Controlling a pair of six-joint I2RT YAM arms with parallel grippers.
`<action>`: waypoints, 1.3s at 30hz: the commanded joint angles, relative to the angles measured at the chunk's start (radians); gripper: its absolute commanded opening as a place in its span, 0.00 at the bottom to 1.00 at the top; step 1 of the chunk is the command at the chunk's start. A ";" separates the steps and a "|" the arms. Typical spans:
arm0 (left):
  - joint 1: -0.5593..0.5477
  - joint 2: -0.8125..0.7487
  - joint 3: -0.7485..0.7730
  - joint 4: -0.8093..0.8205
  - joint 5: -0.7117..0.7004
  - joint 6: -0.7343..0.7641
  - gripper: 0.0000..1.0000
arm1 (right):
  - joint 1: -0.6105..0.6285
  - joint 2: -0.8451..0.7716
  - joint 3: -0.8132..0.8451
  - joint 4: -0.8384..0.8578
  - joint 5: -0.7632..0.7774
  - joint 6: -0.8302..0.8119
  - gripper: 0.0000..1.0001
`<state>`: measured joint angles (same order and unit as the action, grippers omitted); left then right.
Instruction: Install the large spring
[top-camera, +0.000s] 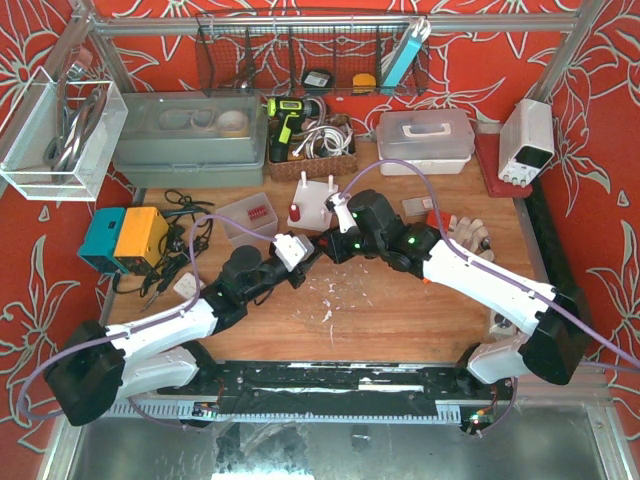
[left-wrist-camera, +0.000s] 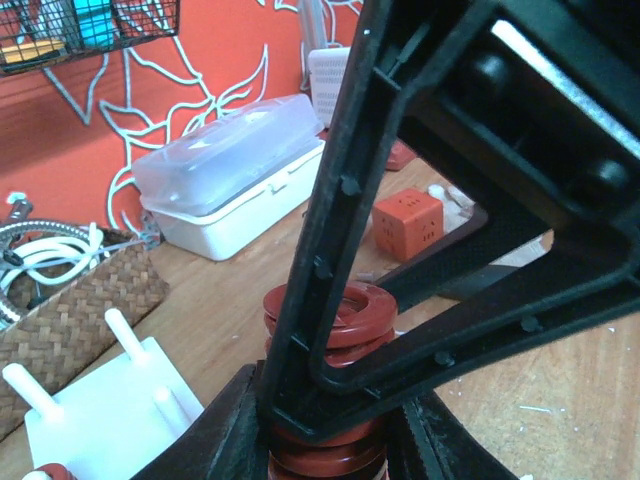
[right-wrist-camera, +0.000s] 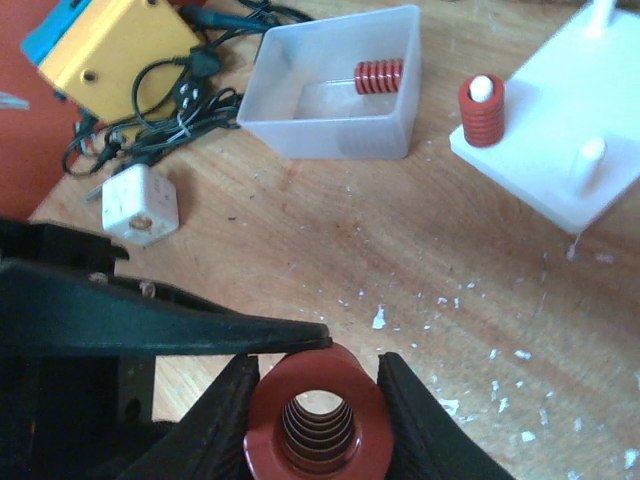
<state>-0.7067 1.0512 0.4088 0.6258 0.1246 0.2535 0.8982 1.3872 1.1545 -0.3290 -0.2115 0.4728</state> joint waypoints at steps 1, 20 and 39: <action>-0.007 -0.005 0.002 0.113 -0.029 -0.019 0.11 | 0.010 0.007 0.013 0.018 0.048 -0.034 0.13; -0.004 0.029 -0.056 0.013 -0.495 -0.335 1.00 | -0.087 0.226 0.082 0.277 0.473 -0.297 0.00; -0.005 -0.148 -0.253 0.073 -0.579 -0.370 1.00 | -0.247 0.702 0.565 0.193 0.381 -0.275 0.00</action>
<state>-0.7086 0.9131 0.1555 0.6598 -0.4213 -0.1310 0.6586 2.0380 1.6417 -0.1001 0.1802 0.1967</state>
